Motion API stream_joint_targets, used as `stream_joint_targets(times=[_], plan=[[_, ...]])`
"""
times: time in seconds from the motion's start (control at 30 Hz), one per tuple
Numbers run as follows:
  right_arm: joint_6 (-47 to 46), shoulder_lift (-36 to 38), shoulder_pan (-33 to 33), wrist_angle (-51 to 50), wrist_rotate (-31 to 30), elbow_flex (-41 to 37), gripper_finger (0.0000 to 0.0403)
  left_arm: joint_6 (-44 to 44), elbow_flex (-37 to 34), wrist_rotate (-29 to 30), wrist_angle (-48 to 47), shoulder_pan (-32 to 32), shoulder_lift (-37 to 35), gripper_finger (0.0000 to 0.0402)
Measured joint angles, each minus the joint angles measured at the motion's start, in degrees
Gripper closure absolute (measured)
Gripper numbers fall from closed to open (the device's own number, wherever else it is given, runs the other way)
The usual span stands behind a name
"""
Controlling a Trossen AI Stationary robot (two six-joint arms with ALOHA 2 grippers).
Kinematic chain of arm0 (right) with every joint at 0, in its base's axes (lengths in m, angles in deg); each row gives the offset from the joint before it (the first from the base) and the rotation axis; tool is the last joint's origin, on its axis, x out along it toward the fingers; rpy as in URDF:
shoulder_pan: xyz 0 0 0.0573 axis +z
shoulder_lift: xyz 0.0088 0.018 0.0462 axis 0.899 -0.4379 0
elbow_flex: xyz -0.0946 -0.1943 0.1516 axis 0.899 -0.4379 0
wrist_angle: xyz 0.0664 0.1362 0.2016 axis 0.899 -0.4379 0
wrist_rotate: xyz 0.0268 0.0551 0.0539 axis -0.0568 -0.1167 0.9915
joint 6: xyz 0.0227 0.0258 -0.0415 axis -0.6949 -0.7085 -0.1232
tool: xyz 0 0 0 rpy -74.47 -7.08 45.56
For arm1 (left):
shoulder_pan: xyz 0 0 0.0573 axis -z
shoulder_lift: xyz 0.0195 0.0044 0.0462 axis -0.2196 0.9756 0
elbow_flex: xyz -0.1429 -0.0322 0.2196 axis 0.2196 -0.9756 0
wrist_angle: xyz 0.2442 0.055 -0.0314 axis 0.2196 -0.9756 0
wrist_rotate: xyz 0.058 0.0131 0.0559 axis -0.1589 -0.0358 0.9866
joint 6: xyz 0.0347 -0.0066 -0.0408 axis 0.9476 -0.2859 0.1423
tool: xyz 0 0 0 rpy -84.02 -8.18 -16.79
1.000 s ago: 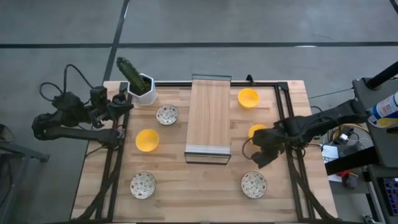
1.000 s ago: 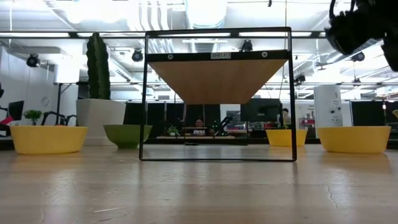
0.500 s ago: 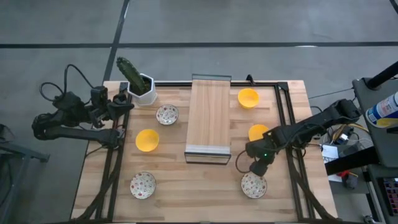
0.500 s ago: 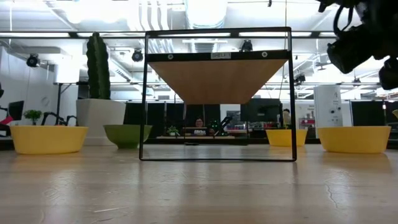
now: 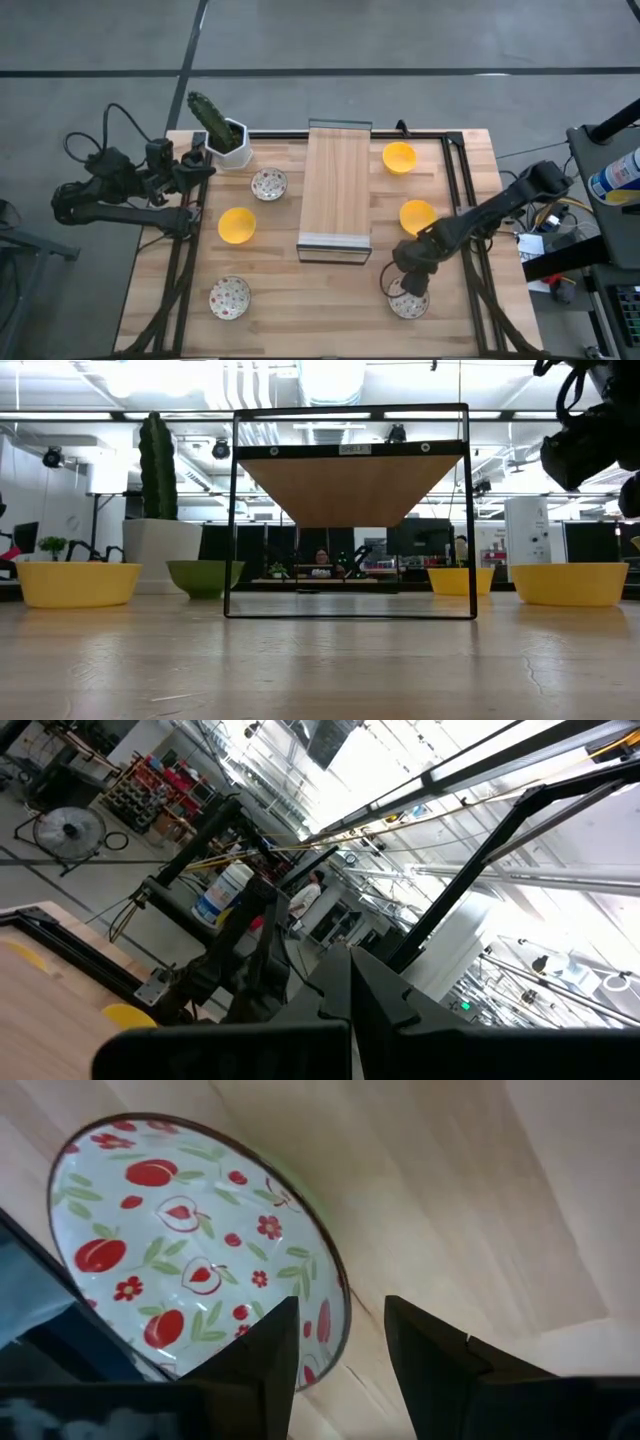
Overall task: Pick & Place Mini bowls
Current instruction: Put the bottom right white bowl on the shelf
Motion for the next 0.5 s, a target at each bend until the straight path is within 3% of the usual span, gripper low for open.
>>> stream_joint_targets(times=[0.3,0.5], plan=[[-0.17,-4.5,0.59,1.51,0.02,0.0,0.0287,-0.17,0.0,-0.02,0.02,-0.02,0.13,0.0401],[0.03,-4.51,0.59,1.62,0.17,0.0,0.0333,-0.24,0.0,-0.02,0.0,-0.02,0.15,0.0401]])
